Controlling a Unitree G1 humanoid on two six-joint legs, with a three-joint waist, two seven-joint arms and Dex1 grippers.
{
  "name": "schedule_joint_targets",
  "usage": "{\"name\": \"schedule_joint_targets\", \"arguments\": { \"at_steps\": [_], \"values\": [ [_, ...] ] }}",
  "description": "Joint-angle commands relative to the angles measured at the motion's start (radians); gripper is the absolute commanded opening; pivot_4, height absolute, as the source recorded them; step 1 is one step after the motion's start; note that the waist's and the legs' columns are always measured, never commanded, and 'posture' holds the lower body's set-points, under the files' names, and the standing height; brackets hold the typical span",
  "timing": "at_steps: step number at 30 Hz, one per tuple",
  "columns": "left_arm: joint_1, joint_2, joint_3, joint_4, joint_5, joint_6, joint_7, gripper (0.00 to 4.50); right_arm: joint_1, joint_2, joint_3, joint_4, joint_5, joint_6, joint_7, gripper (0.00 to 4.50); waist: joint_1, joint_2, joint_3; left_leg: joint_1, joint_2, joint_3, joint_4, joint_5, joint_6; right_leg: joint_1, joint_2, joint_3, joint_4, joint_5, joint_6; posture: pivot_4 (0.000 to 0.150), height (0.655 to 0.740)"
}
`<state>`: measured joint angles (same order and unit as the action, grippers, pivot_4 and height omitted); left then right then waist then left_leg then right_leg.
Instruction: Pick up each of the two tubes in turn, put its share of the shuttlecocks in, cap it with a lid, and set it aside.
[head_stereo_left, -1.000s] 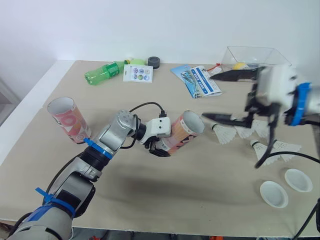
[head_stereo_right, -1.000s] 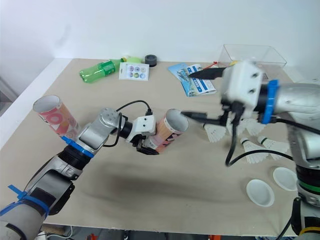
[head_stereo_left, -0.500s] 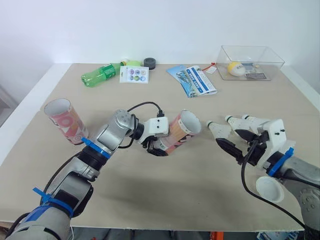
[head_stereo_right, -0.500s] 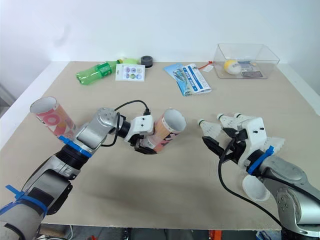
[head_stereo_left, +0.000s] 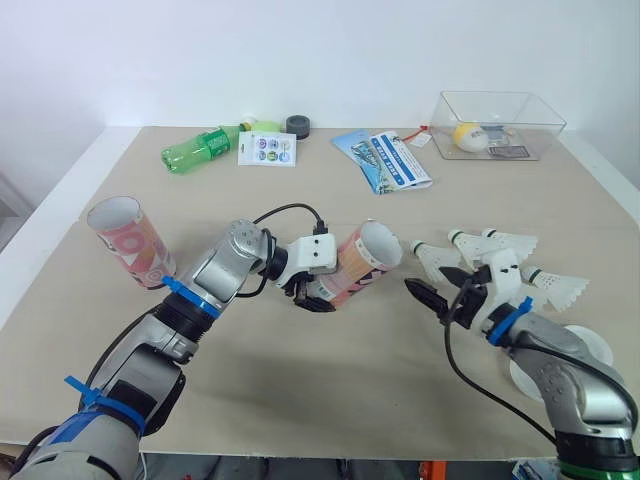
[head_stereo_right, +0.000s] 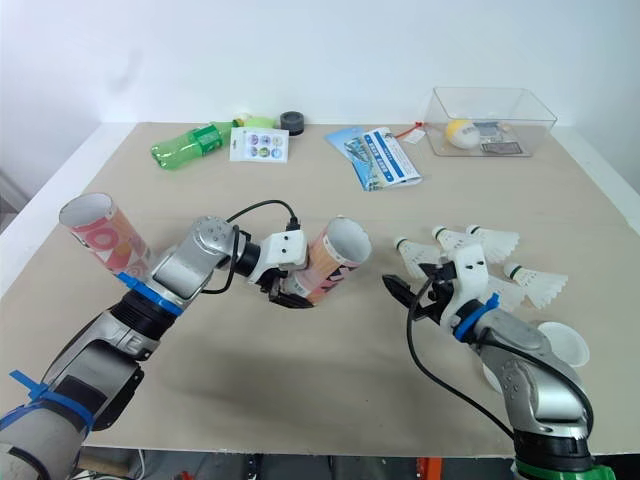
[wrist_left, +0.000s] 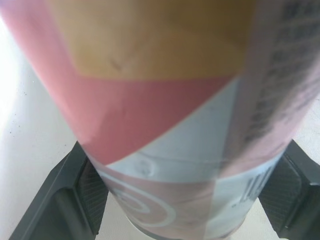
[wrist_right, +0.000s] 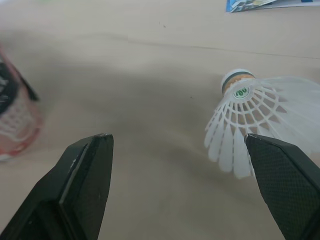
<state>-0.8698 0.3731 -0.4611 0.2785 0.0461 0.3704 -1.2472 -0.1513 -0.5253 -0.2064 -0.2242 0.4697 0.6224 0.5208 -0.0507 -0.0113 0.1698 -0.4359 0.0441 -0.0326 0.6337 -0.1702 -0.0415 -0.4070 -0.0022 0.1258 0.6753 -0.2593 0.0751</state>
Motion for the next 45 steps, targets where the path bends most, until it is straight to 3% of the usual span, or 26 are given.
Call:
{"name": "schedule_joint_targets", "arguments": {
  "at_steps": [1, 6, 9, 12, 17, 24, 31, 37, 45],
  "values": [
    [0.011, 0.011, 0.012, -0.038, -0.005, 0.005, 0.01, 3.69, -0.046, 0.01, 0.015, 0.06, -0.043, -0.079, 0.005, 4.49, 0.0, 0.0, 0.0, 0.0, 0.0, 0.0, 0.0, 0.0, 0.0, 0.0, 0.0, 0.0, 0.0, 0.0, 0.0, 0.15, 0.74],
    [0.017, 0.016, 0.011, -0.053, -0.009, 0.017, 0.016, 3.69, -0.129, 0.018, 0.038, 0.182, -0.103, -0.151, -0.005, 4.49, -0.001, 0.0, 0.0, 0.0, 0.0, 0.0, 0.0, 0.0, 0.0, 0.0, 0.0, 0.0, 0.0, 0.0, 0.0, 0.15, 0.74],
    [0.022, 0.02, 0.01, -0.057, -0.01, 0.02, 0.02, 3.69, -0.169, 0.031, 0.041, 0.235, -0.127, -0.189, -0.017, 3.77, 0.0, 0.0, 0.0, 0.0, 0.0, 0.0, 0.0, 0.0, 0.0, 0.0, 0.0, 0.0, 0.0, 0.0, 0.0, 0.15, 0.74],
    [0.026, 0.026, 0.01, -0.06, -0.009, 0.022, 0.021, 3.69, -0.191, 0.04, 0.037, 0.265, -0.141, -0.217, -0.021, 2.16, 0.0, 0.0, 0.0, 0.0, 0.0, 0.0, 0.0, 0.0, 0.0, 0.0, 0.0, 0.0, 0.0, 0.0, 0.0, 0.15, 0.74],
    [0.025, 0.026, 0.007, -0.053, -0.006, 0.017, 0.026, 3.69, -0.195, 0.045, 0.036, 0.279, -0.143, -0.233, -0.014, 0.01, -0.001, 0.0, 0.0, 0.0, 0.0, 0.0, 0.0, 0.0, 0.0, 0.0, 0.0, 0.0, 0.0, 0.0, 0.0, 0.15, 0.74],
    [0.022, 0.017, 0.003, -0.046, -0.005, 0.01, 0.029, 3.69, -0.179, 0.01, 0.06, 0.208, -0.166, -0.297, 0.047, 0.01, -0.001, 0.0, 0.0, 0.0, 0.0, 0.0, 0.0, 0.0, 0.0, 0.0, 0.0, 0.0, 0.0, 0.0, 0.0, 0.15, 0.74],
    [0.012, 0.015, 0.003, -0.021, -0.003, -0.005, 0.025, 3.69, -0.273, -0.231, 0.08, 0.0, -0.13, -0.47, 0.388, 0.01, -0.001, 0.0, 0.001, 0.0, 0.0, 0.0, 0.0, 0.0, 0.0, 0.0, 0.0, 0.0, 0.0, 0.0, 0.001, 0.15, 0.74],
    [0.002, 0.011, 0.002, 0.012, 0.002, -0.029, 0.021, 3.69, -0.395, -0.406, 0.093, -0.073, -0.026, -0.462, 0.641, 0.01, 0.0, -0.001, 0.001, 0.001, 0.0, 0.0, 0.0, 0.0, 0.0, 0.001, 0.0, 0.0, 0.0, 0.0, 0.0, 0.15, 0.74],
    [-0.003, -0.001, 0.0, 0.028, 0.003, -0.038, 0.023, 3.69, -0.471, -0.44, 0.189, -0.052, -0.107, -0.505, 0.73, 0.01, 0.0, -0.001, 0.001, 0.001, 0.0, 0.0, 0.0, 0.0, 0.0, 0.0, 0.0, 0.0, -0.001, -0.001, -0.003, 0.15, 0.74]
  ]
}}
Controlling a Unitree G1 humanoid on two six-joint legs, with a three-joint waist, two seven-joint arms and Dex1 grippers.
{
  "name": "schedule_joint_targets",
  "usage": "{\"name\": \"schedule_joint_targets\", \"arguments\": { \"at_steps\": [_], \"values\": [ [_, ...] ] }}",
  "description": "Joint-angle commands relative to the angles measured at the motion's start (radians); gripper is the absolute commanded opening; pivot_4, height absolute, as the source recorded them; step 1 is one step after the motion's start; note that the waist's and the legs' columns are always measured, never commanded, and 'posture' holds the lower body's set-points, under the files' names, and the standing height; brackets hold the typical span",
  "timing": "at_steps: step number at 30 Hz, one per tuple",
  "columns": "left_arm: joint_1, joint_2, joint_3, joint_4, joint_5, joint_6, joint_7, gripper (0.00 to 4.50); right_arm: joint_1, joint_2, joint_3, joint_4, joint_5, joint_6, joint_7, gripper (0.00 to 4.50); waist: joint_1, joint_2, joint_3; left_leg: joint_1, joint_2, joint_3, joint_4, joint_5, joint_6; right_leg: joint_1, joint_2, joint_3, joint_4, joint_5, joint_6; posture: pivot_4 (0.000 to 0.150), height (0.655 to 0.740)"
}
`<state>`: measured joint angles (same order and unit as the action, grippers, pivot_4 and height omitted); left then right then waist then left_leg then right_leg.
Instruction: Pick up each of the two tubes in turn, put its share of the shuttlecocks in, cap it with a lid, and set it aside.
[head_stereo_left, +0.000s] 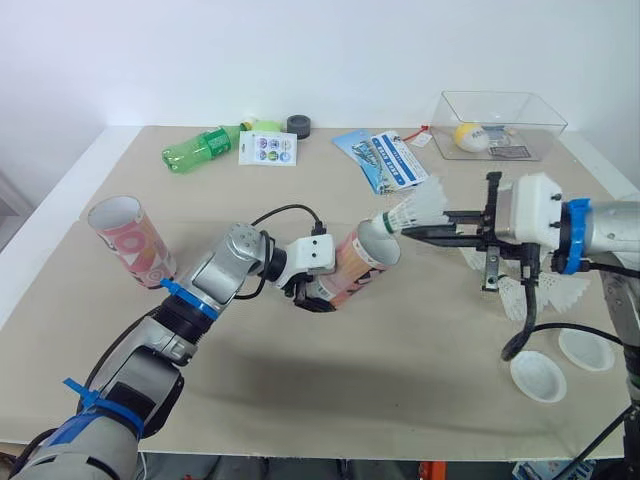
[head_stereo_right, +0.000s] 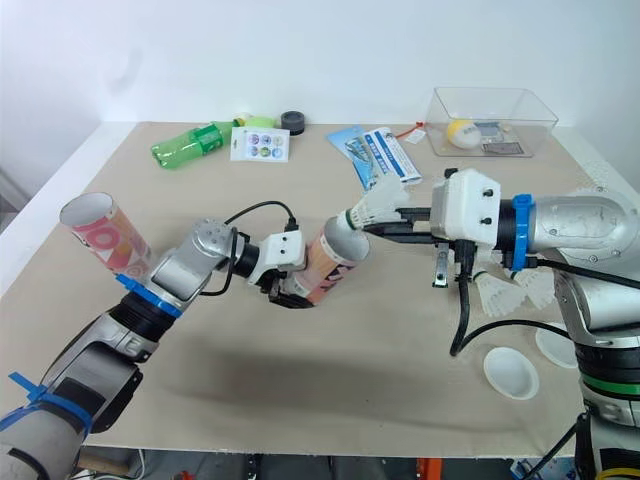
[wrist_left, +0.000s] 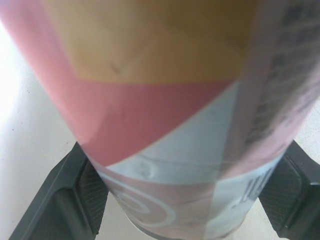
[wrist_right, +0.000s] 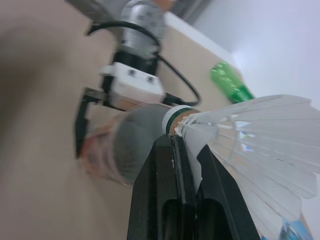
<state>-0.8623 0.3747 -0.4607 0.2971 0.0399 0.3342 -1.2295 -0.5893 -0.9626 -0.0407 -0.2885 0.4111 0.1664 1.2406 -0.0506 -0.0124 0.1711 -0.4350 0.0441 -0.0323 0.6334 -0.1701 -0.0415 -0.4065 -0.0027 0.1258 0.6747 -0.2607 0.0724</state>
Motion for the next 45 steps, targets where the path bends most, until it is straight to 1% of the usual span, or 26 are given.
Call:
{"name": "schedule_joint_targets", "arguments": {
  "at_steps": [1, 4, 8, 11, 12, 13, 14, 16, 18, 19, 20, 23, 26, 28, 29, 31, 33, 34, 35, 39, 40, 42, 45],
  "values": [
    [-0.011, -0.004, 0.0, 0.011, 0.009, -0.002, 0.005, 3.69, -0.04, 0.002, 0.04, 0.027, -0.074, -0.069, 0.01, 0.01, 0.0, 0.0, 0.0, 0.0, 0.0, 0.0, 0.0, 0.0, 0.0, 0.0, 0.0, 0.0, 0.0, 0.0, 0.0, 0.15, 0.74],
    [-0.011, -0.007, 0.001, 0.009, 0.007, -0.001, 0.005, 3.69, -0.059, 0.012, 0.094, 0.062, -0.132, -0.137, 0.033, 0.01, 0.001, 0.0, 0.0, 0.0, 0.0, 0.0, 0.0, 0.0, 0.0, 0.0, 0.0, 0.0, 0.0, 0.0, 0.0, 0.15, 0.74],
    [-0.008, -0.004, 0.003, 0.003, 0.007, 0.002, 0.006, 3.69, -0.079, 0.027, 0.124, 0.088, -0.14, -0.15, 0.062, 0.01, 0.002, 0.0, 0.0, -0.001, 0.0, 0.0, 0.0, 0.0, 0.0, -0.001, 0.0, 0.0, 0.0, 0.001, 0.002, 0.15, 0.74],
    [-0.006, -0.002, 0.004, 0.001, 0.007, 0.004, 0.008, 3.69, -0.106, 0.038, 0.121, 0.087, -0.116, -0.123, 0.071, 1.0, 0.002, 0.0, 0.0, -0.001, 0.0, 0.0, 0.0, 0.0, 0.0, 0.0, 0.0, 0.0, 0.0, 0.001, 0.002, 0.15, 0.74],
    [-0.005, -0.002, 0.004, 0.001, 0.007, 0.005, 0.008, 3.69, -0.115, 0.039, 0.119, 0.083, -0.106, -0.112, 0.076, 1.51, 0.002, 0.0, 0.0, -0.001, 0.0, 0.0, 0.0, 0.0, 0.0, -0.001, 0.0, 0.0, 0.0, 0.001, 0.002, 0.15, 0.74],
    [-0.003, 0.0, 0.004, -0.002, 0.007, 0.007, 0.008, 3.69, -0.125, 0.042, 0.113, 0.078, -0.096, -0.102, 0.078, 1.83, 0.002, 0.0, 0.0, -0.001, 0.0, 0.0, 0.0, 0.0, 0.0, -0.001, 0.0, 0.0, 0.0, 0.001, 0.002, 0.15, 0.74],
    [-0.002, 0.001, 0.003, -0.005, 0.007, 0.008, 0.007, 3.69, -0.134, 0.044, 0.105, 0.071, -0.082, -0.086, 0.075, 2.4, 0.002, 0.0, 0.0, 0.0, 0.0, 0.0, 0.0, 0.0, 0.0, 0.0, 0.0, 0.0, 0.0, 0.001, 0.002, 0.15, 0.74],
    [0.0, 0.002, 0.003, -0.009, 0.006, 0.012, 0.005, 3.69, -0.149, 0.037, 0.085, 0.05, -0.042, -0.037, 0.072, 3.33, 0.002, 0.0, 0.0, -0.001, 0.0, 0.0, 0.0, 0.0, 0.0, 0.0, 0.0, 0.0, 0.0, 0.001, 0.002, 0.15, 0.74],
    [0.001, 0.004, 0.002, -0.009, 0.007, 0.012, 0.005, 3.69, -0.157, 0.028, 0.054, 0.026, 0.008, 0.033, 0.062, 4.14, 0.002, 0.0, 0.0, -0.001, 0.0, 0.0, 0.0, 0.0, 0.0, -0.001, 0.0, 0.0, 0.0, 0.001, 0.002, 0.15, 0.74],
    [0.0, 0.004, 0.001, -0.006, 0.007, 0.01, 0.004, 3.69, -0.159, 0.023, 0.033, 0.018, 0.033, 0.07, 0.051, 4.47, 0.002, 0.0, 0.0, -0.001, 0.0, 0.0, 0.0, 0.0, 0.0, -0.001, 0.0, 0.0, 0.0, 0.001, 0.002, 0.15, 0.74],
    [-0.001, 0.004, 0.001, -0.004, 0.008, 0.009, 0.004, 3.69, -0.159, 0.018, 0.019, 0.012, 0.051, 0.098, 0.042, 4.47, 0.002, 0.0, 0.0, -0.001, 0.0, 0.0, 0.0, 0.0, 0.0, -0.001, 0.0, 0.0, 0.0, 0.001, 0.002, 0.15, 0.74],
    [-0.007, 0.001, 0.0, 0.007, 0.01, 0.003, 0.004, 3.69, -0.128, -0.005, -0.091, 0.019, 0.113, 0.226, -0.039, 4.47, 0.003, 0.0, 0.0, -0.001, 0.0, 0.0, 0.0, 0.0, 0.0, -0.001, 0.0, -0.001, 0.0, 0.001, 0.002, 0.15, 0.74],
    [-0.009, 0.001, -0.001, 0.013, 0.011, -0.003, 0.003, 3.69, -0.029, -0.007, -0.233, -0.004, 0.188, 0.396, -0.167, 4.47, 0.005, -0.002, 0.001, -0.002, 0.0, -0.001, 0.0, 0.0, 0.0, -0.001, -0.001, -0.001, 0.0, 0.0, 0.001, 0.15, 0.74],
    [-0.009, 0.001, -0.002, 0.013, 0.011, -0.005, 0.001, 3.69, 0.115, 0.018, -0.357, -0.035, 0.201, 0.474, -0.253, 4.47, 0.006, -0.003, 0.0, -0.002, 0.0, -0.001, 0.0, 0.0, 0.0, 0.0, -0.001, -0.001, 0.0, 0.0, 0.001, 0.15, 0.74],
    [-0.008, 0.001, -0.003, 0.012, 0.01, -0.005, 0.0, 3.69, 0.207, 0.04, -0.418, -0.055, 0.185, 0.479, -0.287, 4.47, 0.008, -0.004, 0.0, -0.002, 0.0, -0.002, -0.001, 0.0, 0.0, 0.0, -0.001, -0.002, 0.0, 0.0, 0.001, 0.15, 0.74],
    [-0.005, 0.001, -0.004, 0.011, 0.009, -0.006, -0.003, 3.69, 0.408, 0.12, -0.564, -0.125, 0.213, 0.538, -0.362, 4.47, 0.007, -0.002, 0.0, -0.002, -0.001, -0.002, -0.002, 0.0, 0.0, -0.001, -0.001, -0.002, 0.0, 0.0, 0.002, 0.15, 0.74],
    [-0.002, 0.001, -0.007, 0.014, 0.009, -0.01, -0.004, 3.69, 0.546, 0.198, -0.658, -0.172, 0.236, 0.556, -0.404, 4.47, 0.007, -0.001, -0.001, -0.002, -0.001, -0.001, -0.004, 0.0, 0.001, -0.001, -0.001, -0.001, 0.0, -0.001, 0.002, 0.15, 0.74],
    [-0.001, 0.0, -0.008, 0.014, 0.009, -0.01, -0.004, 3.69, 0.583, 0.221, -0.685, -0.185, 0.252, 0.559, -0.422, 4.47, 0.007, -0.002, 0.0, 0.0, -0.001, -0.003, -0.004, 0.0, 0.001, 0.001, -0.001, -0.003, 0.001, -0.002, 0.001, 0.15, 0.74],
    [0.0, -0.001, -0.008, 0.012, 0.009, -0.009, -0.003, 3.69, 0.661, 0.255, -0.723, -0.191, 0.259, 0.556, -0.421, 4.47, 0.006, -0.001, 0.0, -0.001, 0.0, -0.004, -0.004, 0.0, 0.001, 0.0, 0.0, -0.004, 0.001, -0.002, 0.0, 0.15, 0.74],
    [0.003, -0.006, -0.007, 0.01, 0.007, -0.005, 0.001, 3.69, 0.859, 0.298, -0.785, -0.187, 0.274, 0.543, -0.391, 4.47, 0.004, 0.0, -0.001, 0.001, -0.001, -0.003, -0.004, 0.0, 0.001, 0.001, -0.001, -0.003, 0.001, -0.002, 0.001, 0.15, 0.74],
    [0.003, -0.007, -0.007, 0.01, 0.006, -0.005, 0.003, 3.69, 0.901, 0.302, -0.793, -0.176, 0.271, 0.532, -0.378, 4.47, 0.003, 0.0, -0.001, 0.001, -0.001, -0.002, -0.003, 0.0, 0.001, 0.001, -0.001, -0.002, 0.001, -0.003, -0.002, 0.15, 0.74],
    [0.004, -0.01, -0.006, 0.011, 0.006, -0.008, 0.007, 3.69, 0.947, 0.307, -0.801, -0.159, 0.279, 0.525, -0.376, 4.47, 0.002, -0.001, 0.0, 0.003, -0.001, -0.001, -0.003, 0.0, 0.001, 0.003, -0.001, -0.001, 0.001, -0.003, -0.003, 0.15, 0.74],
    [0.002, -0.022, -0.007, 0.014, 0.006, -0.016, 0.015, 3.69, 0.958, 0.326, -0.761, -0.13, 0.266, 0.489, -0.391, 4.47, 0.0, -0.002, 0.0, 0.005, -0.001, 0.001, -0.003, 0.001, 0.001, 0.003, -0.001, 0.0, 0.001, -0.002, -0.004, 0.15, 0.74]
  ]
}}
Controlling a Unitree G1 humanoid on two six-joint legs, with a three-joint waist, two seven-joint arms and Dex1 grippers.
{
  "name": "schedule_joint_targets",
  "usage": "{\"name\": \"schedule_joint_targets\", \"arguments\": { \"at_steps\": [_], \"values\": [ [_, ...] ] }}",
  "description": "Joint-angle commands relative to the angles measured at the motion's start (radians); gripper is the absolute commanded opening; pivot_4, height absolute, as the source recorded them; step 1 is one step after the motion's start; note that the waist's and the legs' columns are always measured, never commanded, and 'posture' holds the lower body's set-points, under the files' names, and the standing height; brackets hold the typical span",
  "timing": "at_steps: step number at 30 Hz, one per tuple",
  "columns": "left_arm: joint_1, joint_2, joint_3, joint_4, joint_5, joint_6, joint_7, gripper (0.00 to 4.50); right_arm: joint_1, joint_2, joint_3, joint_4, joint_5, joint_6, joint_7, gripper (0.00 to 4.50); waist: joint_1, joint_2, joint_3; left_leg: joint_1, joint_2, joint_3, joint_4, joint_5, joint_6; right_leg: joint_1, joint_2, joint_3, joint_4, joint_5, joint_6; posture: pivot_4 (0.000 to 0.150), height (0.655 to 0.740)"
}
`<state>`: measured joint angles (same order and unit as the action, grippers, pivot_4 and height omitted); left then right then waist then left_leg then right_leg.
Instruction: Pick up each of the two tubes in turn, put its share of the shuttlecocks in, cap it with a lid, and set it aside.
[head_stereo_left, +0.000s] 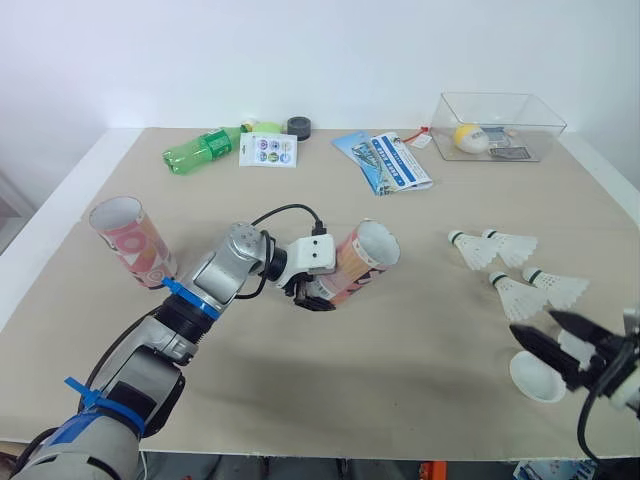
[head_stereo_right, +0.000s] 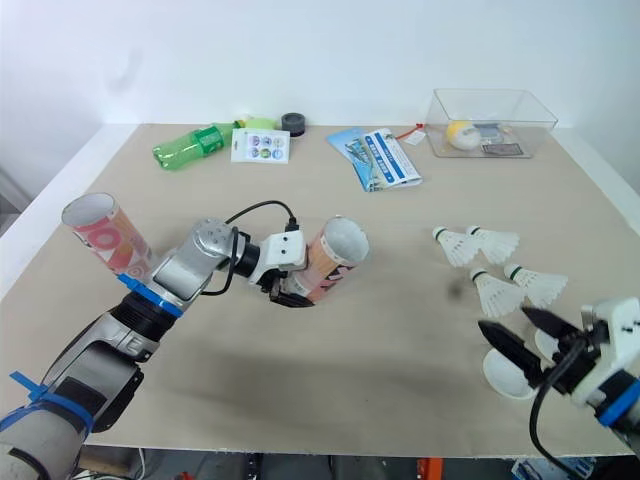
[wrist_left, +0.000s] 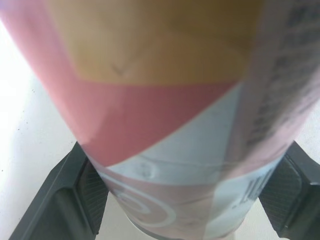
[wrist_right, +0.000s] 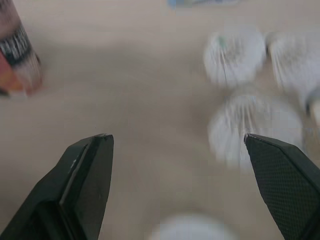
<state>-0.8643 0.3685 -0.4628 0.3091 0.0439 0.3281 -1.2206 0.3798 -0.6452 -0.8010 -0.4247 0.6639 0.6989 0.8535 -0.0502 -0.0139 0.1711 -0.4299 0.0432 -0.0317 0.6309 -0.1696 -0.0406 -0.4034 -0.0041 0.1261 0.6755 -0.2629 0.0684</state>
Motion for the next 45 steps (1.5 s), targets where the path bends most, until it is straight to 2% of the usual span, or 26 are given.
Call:
{"name": "schedule_joint_targets", "arguments": {
  "at_steps": [1, 13, 24, 32, 35, 39, 42, 43, 45],
  "values": [
    [0.003, -0.021, -0.007, 0.002, 0.002, -0.011, 0.007, 3.69, -0.021, 0.016, 0.024, 0.018, -0.001, -0.057, -0.018, 4.47, 0.0, 0.0, 0.0, 0.0, 0.0, 0.0, 0.001, 0.0, 0.0, 0.0, 0.0, 0.0, 0.0, 0.0, 0.0, 0.15, 0.74],
    [0.011, -0.048, -0.011, -0.034, 0.003, 0.003, 0.021, 3.69, -0.161, 0.011, 0.248, 0.177, -0.143, -0.219, -0.08, 4.47, 0.006, 0.0, 0.0, -0.005, -0.004, -0.002, 0.0, 0.0, 0.0, 0.0, -0.002, 0.0, -0.004, -0.002, 0.004, 0.15, 0.74],
    [0.019, -0.045, -0.011, -0.038, 0.003, 0.008, 0.026, 3.69, -0.292, -0.022, 0.323, 0.35, -0.267, -0.338, -0.124, 4.47, 0.005, 0.001, 0.0, -0.007, -0.006, -0.002, 0.0, 0.0, 0.0, 0.0, -0.004, 0.001, -0.008, 0.001, 0.008, 0.15, 0.74],
    [0.028, -0.039, -0.012, -0.047, 0.004, 0.016, 0.033, 3.69, -0.349, -0.022, 0.358, 0.406, -0.285, -0.361, -0.141, 4.47, 0.006, 0.001, 0.0, -0.008, -0.006, -0.003, 0.001, 0.0, 0.0, 0.0, -0.004, 0.001, -0.008, 0.003, 0.012, 0.15, 0.74],
    [0.033, -0.032, -0.013, -0.047, 0.007, 0.015, 0.033, 3.69, -0.353, -0.02, 0.361, 0.421, -0.292, -0.376, -0.143, 3.1, 0.006, 0.001, 0.0, -0.008, -0.006, -0.003, 0.001, 0.0, 0.0, 0.0, -0.004, 0.001, -0.008, 0.003, 0.012, 0.15, 0.74],
    [0.031, -0.032, -0.013, -0.042, 0.009, 0.014, 0.035, 3.69, -0.356, -0.018, 0.36, 0.436, -0.294, -0.388, -0.148, 1.57, 0.005, 0.001, -0.001, -0.007, -0.006, -0.003, 0.001, 0.0, 0.0, 0.0, -0.004, 0.001, -0.008, 0.004, 0.012, 0.15, 0.74],
    [0.024, -0.035, -0.011, -0.031, 0.01, 0.011, 0.036, 3.69, -0.355, -0.025, 0.362, 0.448, -0.295, -0.397, -0.133, 0.18, 0.005, 0.001, -0.001, -0.007, -0.006, -0.003, 0.001, 0.0, 0.0, 0.001, -0.004, 0.001, -0.008, 0.004, 0.012, 0.15, 0.74],
    [0.022, -0.035, -0.011, -0.029, 0.011, 0.009, 0.037, 3.69, -0.352, -0.028, 0.361, 0.448, -0.293, -0.401, -0.125, 0.04, 0.005, 0.001, -0.001, -0.007, -0.006, -0.003, 0.001, 0.0, 0.0, 0.001, -0.004, 0.001, -0.008, 0.004, 0.012, 0.15, 0.74],
    [0.021, -0.035, -0.011, -0.027, 0.012, 0.006, 0.036, 3.69, -0.348, -0.035, 0.36, 0.448, -0.291, -0.406, -0.113, 0.04, 0.005, 0.001, -0.001, -0.007, -0.006, -0.003, 0.001, 0.0, 0.0, 0.001, -0.004, 0.001, -0.008, 0.004, 0.012, 0.15, 0.74]
  ]
}}
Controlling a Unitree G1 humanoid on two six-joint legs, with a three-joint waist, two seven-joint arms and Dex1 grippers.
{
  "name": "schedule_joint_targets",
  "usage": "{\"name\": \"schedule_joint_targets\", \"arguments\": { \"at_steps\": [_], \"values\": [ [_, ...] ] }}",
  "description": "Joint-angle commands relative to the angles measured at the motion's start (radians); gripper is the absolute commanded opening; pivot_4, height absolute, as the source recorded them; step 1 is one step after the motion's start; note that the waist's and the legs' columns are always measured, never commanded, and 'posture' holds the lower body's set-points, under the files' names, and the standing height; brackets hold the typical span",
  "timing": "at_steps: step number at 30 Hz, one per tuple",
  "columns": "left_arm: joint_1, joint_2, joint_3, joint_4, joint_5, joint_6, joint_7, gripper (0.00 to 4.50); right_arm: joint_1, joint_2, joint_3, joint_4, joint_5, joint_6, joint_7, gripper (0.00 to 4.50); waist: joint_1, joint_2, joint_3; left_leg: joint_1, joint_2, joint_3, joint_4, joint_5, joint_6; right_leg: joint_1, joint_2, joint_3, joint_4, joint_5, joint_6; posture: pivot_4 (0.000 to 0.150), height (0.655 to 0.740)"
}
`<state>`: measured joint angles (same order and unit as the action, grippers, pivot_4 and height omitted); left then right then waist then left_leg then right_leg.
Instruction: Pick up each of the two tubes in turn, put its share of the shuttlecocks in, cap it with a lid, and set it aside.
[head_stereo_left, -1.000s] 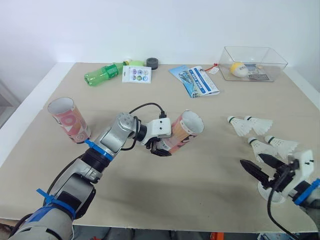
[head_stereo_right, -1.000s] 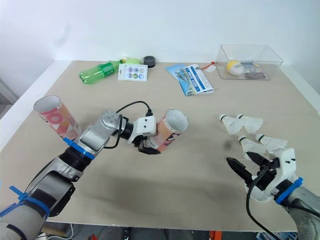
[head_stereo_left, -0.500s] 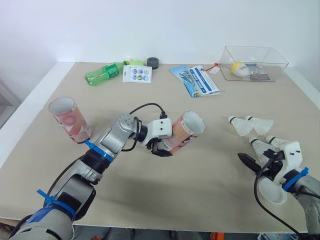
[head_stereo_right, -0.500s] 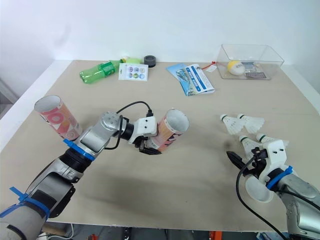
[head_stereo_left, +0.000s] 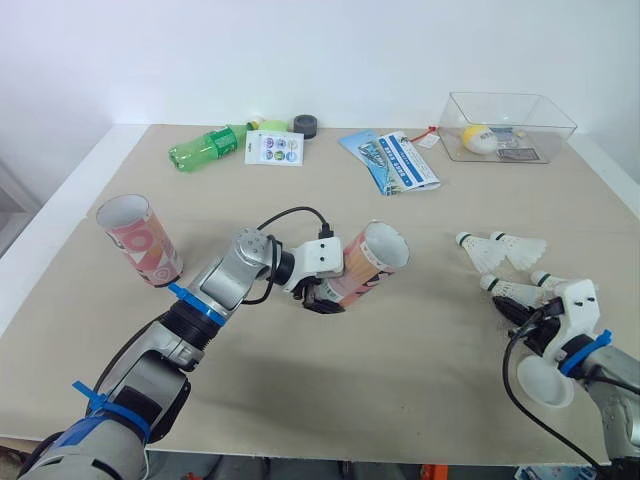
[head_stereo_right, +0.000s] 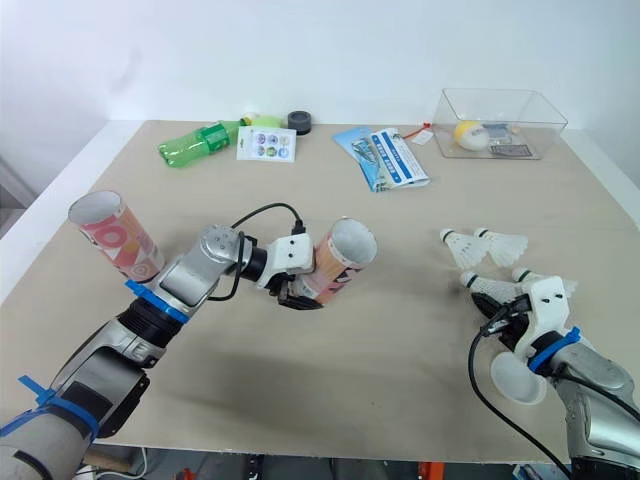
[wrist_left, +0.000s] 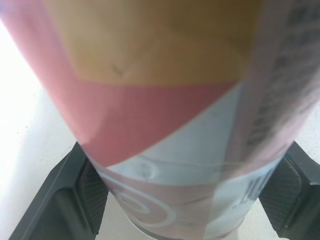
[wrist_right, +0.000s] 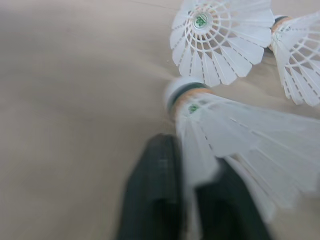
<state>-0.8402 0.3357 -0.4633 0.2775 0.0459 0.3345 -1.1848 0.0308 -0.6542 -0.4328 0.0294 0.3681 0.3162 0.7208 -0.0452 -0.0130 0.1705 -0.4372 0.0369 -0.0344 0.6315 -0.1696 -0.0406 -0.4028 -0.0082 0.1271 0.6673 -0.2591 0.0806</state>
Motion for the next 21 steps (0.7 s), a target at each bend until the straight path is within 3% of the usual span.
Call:
{"name": "schedule_joint_targets", "arguments": {
  "at_steps": [1, 11, 14, 17, 21],
  "values": [
    [-0.003, -0.003, -0.011, 0.006, 0.01, -0.001, -0.001, 3.69, 0.005, -0.032, -0.008, -0.008, 0.002, -0.027, 0.027, 0.04, 0.0, 0.0, 0.0, 0.0, 0.0, 0.0, 0.0, 0.0, 0.0, 0.0, 0.0, 0.0, 0.0, 0.0, 0.0, 0.15, 0.74],
    [-0.042, -0.015, -0.009, 0.106, 0.02, -0.067, -0.013, 3.69, 0.045, -0.273, -0.106, -0.295, 0.067, -0.012, 0.192, 0.04, -0.002, 0.001, 0.0, 0.001, -0.001, 0.0, 0.001, 0.0, 0.0, 0.0, -0.001, 0.001, 0.0, 0.0, 0.0, 0.15, 0.74],
    [-0.057, -0.021, -0.008, 0.142, 0.025, -0.087, -0.016, 3.69, -0.066, -0.37, -0.092, -0.37, 0.105, -0.053, 0.269, 0.04, -0.003, 0.001, 0.0, 0.001, -0.001, 0.001, 0.002, 0.001, 0.001, 0.001, -0.001, 0.002, 0.0, 0.0, -0.002, 0.15, 0.74],
    [-0.066, -0.031, -0.005, 0.168, 0.02, -0.091, -0.025, 3.69, -0.272, -0.43, 0.039, -0.419, 0.122, -0.074, 0.309, 0.04, -0.004, -0.001, 0.001, 0.002, -0.002, 0.001, 0.003, 0.003, 0.003, 0.002, -0.001, 0.002, 0.0, 0.002, -0.002, 0.15, 0.74],
    [-0.067, -0.043, 0.0, 0.175, 0.014, -0.082, -0.036, 3.69, -0.465, -0.482, 0.241, -0.406, -0.002, -0.209, 0.415, 0.04, 0.001, -0.003, 0.002, 0.0, -0.002, 0.0, 0.002, 0.004, 0.004, 0.001, -0.001, 0.002, -0.001, 0.002, -0.003, 0.15, 0.74]
  ]
}}
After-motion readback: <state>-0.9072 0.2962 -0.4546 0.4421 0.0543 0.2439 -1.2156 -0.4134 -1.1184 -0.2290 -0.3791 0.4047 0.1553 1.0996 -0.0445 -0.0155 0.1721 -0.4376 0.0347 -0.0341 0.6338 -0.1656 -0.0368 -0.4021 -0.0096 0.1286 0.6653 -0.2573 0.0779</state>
